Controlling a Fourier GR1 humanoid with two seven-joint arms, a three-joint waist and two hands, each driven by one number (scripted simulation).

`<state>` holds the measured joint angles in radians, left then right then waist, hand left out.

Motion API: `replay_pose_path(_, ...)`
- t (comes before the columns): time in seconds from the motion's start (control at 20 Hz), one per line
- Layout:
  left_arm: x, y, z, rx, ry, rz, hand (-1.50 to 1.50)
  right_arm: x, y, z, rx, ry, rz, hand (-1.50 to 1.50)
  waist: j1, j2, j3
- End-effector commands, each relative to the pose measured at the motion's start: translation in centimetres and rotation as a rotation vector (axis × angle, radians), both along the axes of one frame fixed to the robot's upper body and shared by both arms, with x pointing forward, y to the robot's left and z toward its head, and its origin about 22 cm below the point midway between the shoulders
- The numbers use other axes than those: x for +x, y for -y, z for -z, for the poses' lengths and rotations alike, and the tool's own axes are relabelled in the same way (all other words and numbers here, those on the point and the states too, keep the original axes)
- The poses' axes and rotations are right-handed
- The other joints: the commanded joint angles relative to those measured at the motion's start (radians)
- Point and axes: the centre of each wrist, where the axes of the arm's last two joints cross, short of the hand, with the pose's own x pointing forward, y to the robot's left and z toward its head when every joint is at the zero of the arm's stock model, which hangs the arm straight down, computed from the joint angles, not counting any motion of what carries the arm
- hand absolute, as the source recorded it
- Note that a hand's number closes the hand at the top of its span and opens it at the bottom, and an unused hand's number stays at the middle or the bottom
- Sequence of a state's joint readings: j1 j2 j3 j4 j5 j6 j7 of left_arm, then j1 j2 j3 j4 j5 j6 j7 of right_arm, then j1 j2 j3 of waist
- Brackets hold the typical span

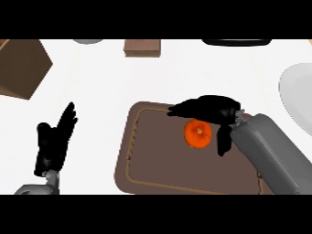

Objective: Pick the squash from the tray and place it in the plate

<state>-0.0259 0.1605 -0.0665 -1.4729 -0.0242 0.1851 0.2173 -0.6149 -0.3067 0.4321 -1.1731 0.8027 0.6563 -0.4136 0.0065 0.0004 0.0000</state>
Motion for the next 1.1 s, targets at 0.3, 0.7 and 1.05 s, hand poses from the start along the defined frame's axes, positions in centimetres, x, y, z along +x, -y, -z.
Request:
replay_pose_path(0.3,-0.5,-0.3,0.3,-0.002,-0.007,-0.007,0.00,-0.4,1.3,2.1,0.050,0.052,-0.100,1.50,-0.002,0.000,0.000)
replay_pose_path(0.7,0.3,0.2,0.3,0.011,-0.008,-0.011,0.00,1.0,0.6,0.1,0.143,0.204,-0.020,1.50,-0.004,-0.001,0.000)
replay_pose_path(1.05,-0.2,-1.9,-0.3,0.016,-0.005,-0.054,0.00,0.0,12.8,0.3,0.094,0.354,0.589,1.50,-0.054,-0.008,0.001)
